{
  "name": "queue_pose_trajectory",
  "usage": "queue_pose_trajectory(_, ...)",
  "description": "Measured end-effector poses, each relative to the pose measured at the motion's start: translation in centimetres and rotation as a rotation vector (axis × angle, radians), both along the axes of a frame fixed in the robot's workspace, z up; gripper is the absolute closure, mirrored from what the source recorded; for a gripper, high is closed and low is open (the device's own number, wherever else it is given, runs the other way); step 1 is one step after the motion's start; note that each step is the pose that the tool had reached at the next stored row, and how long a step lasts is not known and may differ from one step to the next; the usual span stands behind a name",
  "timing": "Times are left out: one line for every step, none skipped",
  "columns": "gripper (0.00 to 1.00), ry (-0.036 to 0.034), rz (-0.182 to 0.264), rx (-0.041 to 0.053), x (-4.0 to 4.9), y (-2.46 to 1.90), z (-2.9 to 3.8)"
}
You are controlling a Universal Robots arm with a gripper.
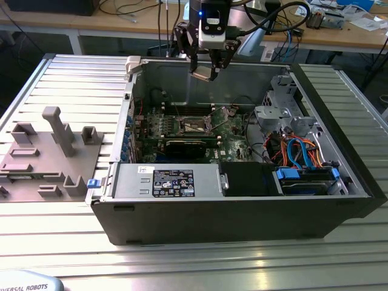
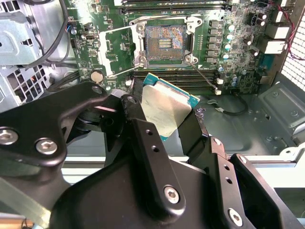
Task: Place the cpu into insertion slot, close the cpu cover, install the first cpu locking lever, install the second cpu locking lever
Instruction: 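Place the cpu into insertion slot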
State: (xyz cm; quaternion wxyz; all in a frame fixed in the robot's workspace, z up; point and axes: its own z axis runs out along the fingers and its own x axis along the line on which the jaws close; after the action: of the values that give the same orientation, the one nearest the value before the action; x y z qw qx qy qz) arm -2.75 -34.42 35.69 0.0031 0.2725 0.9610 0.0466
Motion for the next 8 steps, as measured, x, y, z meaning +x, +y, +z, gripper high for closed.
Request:
queue_pose_trajectory(0.46, 0.0, 0.0, 0.0, 0.0, 0.0, 0.0)
queue_pose_trajectory(0.46, 0.0, -0.001, 0.0, 0.0, 0.0, 0.0)
queue_pose_trajectory(0.46, 0.0, -0.001, 0.0, 0.0, 0.0, 0.0)
queue_pose_trajectory(0.46, 0.0, -0.002, 0.0, 0.0, 0.0, 0.0)
queue_pose_trajectory(0.46, 0.0, -0.002, 0.0, 0.0, 0.0, 0.0)
queue_pose_trajectory(0.46, 0.0, -0.003, 0.0, 0.0, 0.0, 0.0)
queue_pose_trajectory(0.46, 0.0, -0.004, 0.0, 0.0, 0.0, 0.0)
queue_pose_trajectory(0.46, 0.0, -0.005, 0.0, 0.0, 0.0, 0.0)
